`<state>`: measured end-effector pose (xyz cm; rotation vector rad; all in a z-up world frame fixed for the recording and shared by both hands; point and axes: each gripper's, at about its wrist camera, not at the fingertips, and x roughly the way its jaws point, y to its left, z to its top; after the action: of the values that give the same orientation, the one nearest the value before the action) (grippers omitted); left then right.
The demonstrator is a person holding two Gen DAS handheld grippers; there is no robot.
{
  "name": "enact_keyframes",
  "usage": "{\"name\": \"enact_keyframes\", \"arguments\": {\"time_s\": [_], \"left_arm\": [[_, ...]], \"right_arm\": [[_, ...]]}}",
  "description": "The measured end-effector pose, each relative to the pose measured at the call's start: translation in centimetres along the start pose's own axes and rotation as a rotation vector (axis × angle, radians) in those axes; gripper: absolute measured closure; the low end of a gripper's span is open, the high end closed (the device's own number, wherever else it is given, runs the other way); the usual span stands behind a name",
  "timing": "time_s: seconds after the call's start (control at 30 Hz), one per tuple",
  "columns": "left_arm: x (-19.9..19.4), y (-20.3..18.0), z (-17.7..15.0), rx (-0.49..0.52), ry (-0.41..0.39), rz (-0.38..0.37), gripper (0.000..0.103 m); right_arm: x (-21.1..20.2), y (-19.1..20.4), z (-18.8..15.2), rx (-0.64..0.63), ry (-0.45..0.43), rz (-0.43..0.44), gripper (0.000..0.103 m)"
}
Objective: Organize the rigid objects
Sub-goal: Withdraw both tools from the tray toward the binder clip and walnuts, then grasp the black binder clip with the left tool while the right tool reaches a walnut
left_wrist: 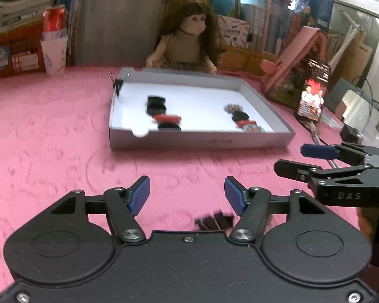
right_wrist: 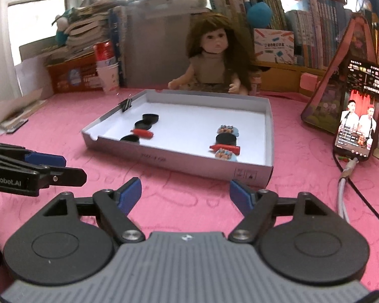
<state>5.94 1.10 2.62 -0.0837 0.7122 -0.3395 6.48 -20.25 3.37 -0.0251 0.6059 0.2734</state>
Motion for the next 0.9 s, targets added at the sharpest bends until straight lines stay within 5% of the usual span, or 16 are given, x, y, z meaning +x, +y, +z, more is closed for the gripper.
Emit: {"name": "enact_keyframes", "arguments": {"time_s": [0.33,0.9], "left_arm": [[-1.7,-1.3,-2.3,0.024,0.03,-0.059,0.06],[-0.6,-0.4,-2.5,0.056,-0.007,0.093,0.066]], "right_arm": [[-0.8,0.8,-2.2,-0.021,0.035,0.001,0.02],[0.1,1.8,-3.0,-0.004,0.053,0.024,0.026]]}}
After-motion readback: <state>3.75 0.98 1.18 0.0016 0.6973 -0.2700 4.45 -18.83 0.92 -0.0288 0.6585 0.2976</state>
